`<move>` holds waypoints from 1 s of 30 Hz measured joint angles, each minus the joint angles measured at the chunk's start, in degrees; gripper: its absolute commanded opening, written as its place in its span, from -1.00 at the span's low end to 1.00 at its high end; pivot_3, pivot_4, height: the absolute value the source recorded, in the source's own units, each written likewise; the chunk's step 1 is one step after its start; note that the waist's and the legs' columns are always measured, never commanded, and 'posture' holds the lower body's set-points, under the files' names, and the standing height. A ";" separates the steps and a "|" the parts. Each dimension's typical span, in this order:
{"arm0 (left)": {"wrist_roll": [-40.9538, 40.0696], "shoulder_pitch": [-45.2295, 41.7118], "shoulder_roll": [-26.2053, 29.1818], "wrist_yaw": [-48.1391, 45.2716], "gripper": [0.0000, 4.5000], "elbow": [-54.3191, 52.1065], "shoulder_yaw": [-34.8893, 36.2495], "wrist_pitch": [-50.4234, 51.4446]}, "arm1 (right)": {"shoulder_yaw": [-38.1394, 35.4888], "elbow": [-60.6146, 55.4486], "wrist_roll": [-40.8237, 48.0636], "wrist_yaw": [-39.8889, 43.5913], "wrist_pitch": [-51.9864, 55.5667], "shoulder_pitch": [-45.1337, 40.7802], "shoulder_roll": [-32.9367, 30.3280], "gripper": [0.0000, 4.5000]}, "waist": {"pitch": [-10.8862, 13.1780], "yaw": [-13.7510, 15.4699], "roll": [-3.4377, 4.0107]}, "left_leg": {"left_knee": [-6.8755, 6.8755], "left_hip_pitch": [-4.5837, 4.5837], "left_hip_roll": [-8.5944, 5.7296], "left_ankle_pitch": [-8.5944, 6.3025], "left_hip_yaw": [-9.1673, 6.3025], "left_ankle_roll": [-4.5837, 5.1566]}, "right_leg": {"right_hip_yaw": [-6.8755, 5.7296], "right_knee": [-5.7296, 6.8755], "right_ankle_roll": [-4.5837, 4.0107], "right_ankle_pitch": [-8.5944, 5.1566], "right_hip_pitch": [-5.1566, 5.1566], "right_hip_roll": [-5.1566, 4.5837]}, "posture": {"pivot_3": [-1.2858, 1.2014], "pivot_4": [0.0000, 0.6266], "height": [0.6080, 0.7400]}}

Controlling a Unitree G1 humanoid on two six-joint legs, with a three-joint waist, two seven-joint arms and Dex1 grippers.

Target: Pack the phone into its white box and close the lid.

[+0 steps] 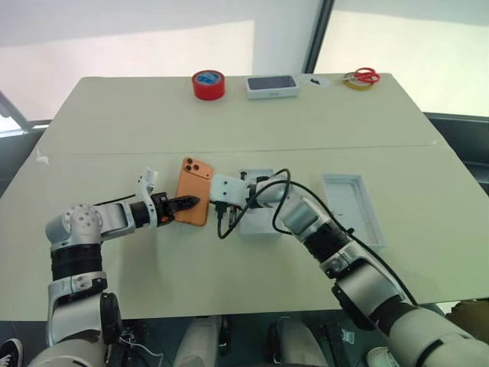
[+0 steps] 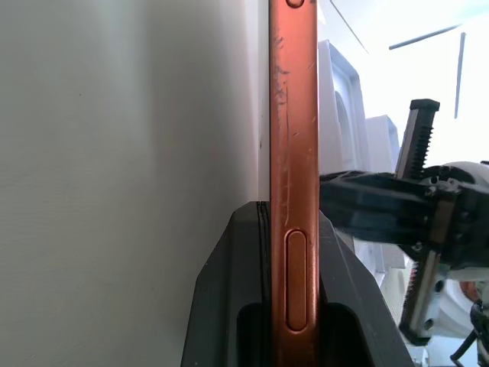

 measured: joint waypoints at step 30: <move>-8.79 2.17 -6.30 3.16 -1.00 -9.74 3.49 -1.56 | -6.65 -25.55 12.80 16.84 -7.61 23.54 -24.72 -0.99 | 0.16 0.61 -0.21 | 0.06 -0.25 0.14 -0.12 0.03 0.19 | 0.01 -0.51 -0.04 0.04 0.06 -0.02 | 0.03 -0.52 0.92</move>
